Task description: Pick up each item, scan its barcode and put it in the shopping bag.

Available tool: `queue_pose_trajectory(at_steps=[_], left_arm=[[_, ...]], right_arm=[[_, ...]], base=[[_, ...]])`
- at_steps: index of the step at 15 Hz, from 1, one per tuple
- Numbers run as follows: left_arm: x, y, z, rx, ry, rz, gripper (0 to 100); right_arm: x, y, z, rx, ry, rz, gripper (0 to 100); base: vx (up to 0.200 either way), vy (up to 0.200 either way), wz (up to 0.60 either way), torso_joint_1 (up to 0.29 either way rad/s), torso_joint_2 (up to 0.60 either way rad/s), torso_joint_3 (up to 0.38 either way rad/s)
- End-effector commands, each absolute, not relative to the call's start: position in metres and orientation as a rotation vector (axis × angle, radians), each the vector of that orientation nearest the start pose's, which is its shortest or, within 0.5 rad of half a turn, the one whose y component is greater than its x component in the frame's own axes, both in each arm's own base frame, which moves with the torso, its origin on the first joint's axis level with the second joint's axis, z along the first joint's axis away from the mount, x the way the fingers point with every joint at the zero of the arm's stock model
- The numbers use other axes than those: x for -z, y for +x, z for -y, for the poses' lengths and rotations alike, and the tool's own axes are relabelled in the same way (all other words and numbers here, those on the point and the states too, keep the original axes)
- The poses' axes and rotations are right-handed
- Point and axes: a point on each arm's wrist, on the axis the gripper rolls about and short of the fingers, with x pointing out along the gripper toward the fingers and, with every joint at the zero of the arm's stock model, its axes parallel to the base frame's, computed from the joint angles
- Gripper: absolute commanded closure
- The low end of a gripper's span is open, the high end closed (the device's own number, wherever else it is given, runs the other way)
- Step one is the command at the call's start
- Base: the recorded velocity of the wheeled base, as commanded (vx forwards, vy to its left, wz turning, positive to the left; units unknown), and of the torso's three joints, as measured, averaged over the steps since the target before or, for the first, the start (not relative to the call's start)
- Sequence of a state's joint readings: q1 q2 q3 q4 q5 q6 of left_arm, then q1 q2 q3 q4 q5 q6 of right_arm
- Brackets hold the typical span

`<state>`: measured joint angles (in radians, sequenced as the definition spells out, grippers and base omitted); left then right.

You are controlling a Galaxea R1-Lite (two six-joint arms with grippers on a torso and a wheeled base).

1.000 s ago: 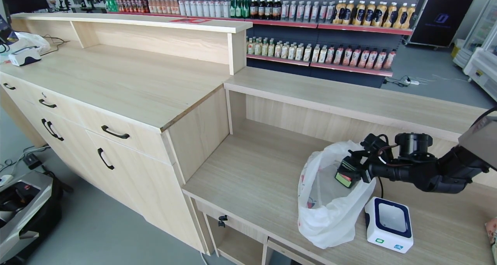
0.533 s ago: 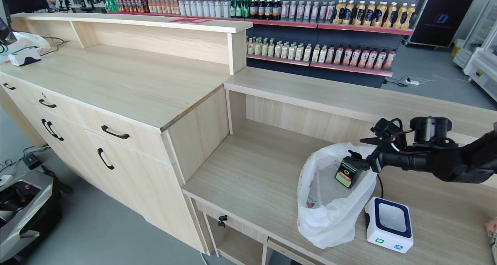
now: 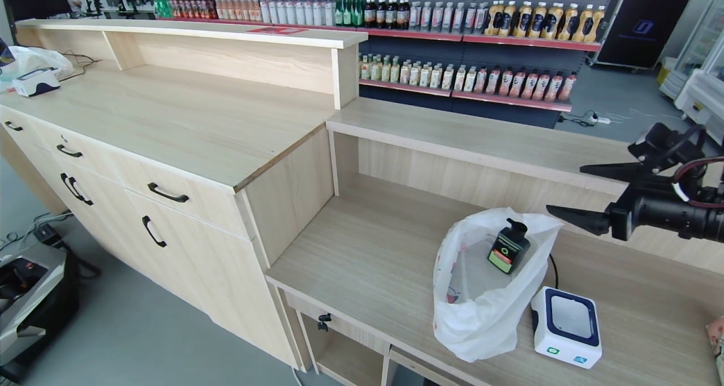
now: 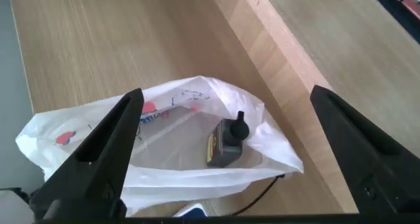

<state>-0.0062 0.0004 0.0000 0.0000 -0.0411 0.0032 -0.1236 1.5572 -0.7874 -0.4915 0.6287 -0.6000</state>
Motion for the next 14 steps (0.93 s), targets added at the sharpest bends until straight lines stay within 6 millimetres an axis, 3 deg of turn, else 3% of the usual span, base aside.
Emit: queue_pose_trajectory(at_steps=[1, 4, 5, 6, 8, 10, 14], left_arm=[[-0.076, -0.023, 0.001, 0.048, 0.003, -0.001, 0], [-0.076, -0.023, 0.001, 0.048, 0.003, -0.001, 0], [-0.076, -0.023, 0.001, 0.048, 0.003, -0.001, 0], [-0.076, -0.023, 0.001, 0.048, 0.003, -0.001, 0], [-0.076, -0.023, 0.001, 0.048, 0.003, -0.001, 0], [-0.076, -0.023, 0.001, 0.048, 0.003, -0.001, 0], [-0.076, -0.023, 0.001, 0.048, 0.003, -0.001, 0]], right_arm=[[-0.252, 0.194, 0.028, -0.43, -0.517, 0.026, 0], [-0.266, 0.176, 0.035, -0.227, -0.43, 0.004, 0], [-0.268, 0.176, 0.039, -0.069, -0.38, -0.051, 0], [-0.267, 0.18, 0.044, 0.104, -0.33, -0.157, 0], [-0.26, 0.192, 0.051, 0.241, -0.31, -0.305, 0], [-0.237, 0.216, 0.073, 0.382, -0.226, -0.484, 0], [-0.183, 0.233, 0.114, 0.382, -0.122, -0.707, 0]], base=[[0.0, 0.0, -0.6, -0.002, 0.0, 0.002], [0.0, 0.0, -0.6, -0.004, 0.0, 0.004], [0.0, 0.0, -0.6, 0.007, 0.0, 0.002], [0.0, 0.0, -0.6, 0.002, 0.0, -0.002], [0.0, 0.0, -0.6, 0.005, 0.0, 0.002], [0.0, 0.0, -0.6, -0.002, 0.0, 0.005], [0.0, 0.0, 0.0, 0.0, 0.0, 0.0]])
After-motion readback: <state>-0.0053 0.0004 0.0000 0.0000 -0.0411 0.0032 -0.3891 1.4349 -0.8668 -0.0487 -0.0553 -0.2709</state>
